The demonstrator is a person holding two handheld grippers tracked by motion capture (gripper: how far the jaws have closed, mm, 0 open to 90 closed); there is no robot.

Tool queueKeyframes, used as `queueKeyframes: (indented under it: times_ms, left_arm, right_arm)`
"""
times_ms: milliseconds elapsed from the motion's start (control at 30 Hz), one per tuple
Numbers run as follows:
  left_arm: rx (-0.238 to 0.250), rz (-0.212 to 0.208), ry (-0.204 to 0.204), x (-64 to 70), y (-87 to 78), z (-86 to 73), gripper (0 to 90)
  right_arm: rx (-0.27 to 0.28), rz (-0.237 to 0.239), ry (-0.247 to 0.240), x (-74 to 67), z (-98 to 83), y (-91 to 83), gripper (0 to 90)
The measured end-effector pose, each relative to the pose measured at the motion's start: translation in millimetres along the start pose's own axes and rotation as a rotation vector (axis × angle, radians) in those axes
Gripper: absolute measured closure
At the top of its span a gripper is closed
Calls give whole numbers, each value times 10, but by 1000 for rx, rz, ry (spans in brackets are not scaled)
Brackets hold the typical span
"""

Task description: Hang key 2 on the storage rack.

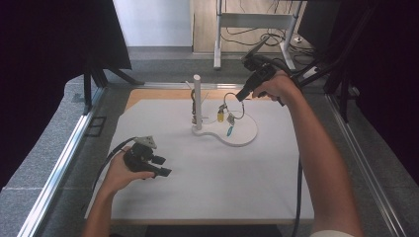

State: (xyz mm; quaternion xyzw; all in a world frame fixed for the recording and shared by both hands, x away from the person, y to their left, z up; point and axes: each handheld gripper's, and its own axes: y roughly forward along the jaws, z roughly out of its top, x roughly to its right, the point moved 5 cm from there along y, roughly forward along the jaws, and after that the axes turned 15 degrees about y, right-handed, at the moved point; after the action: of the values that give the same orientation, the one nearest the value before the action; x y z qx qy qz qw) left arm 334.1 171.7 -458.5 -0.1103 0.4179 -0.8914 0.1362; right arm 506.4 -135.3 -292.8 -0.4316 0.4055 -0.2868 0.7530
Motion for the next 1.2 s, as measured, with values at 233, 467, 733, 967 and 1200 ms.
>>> queueKeyframes:
  times_ms: [233, 467, 733, 967, 1200]
  left_arm:
    - [1, 0, -2, 2, -8, -2, 432]
    - [-1, -4, -3, 8, 3, 1, 431]
    - [4, -4, -3, 6, 3, 1, 431]
    - [6, -6, -3, 4, 2, 1, 431]
    - [14, -4, 0, 1, -16, -2, 431]
  right_arm:
    - [0, 0, 7, 28, 95, 30, 878]
    - [-12, -20, 15, 75, 130, 75, 879]
    - [-22, -28, 19, 89, 179, 113, 879]
    - [-21, -39, 27, 91, 244, 146, 879]
    - [-19, -39, 27, 75, 336, 194, 878]
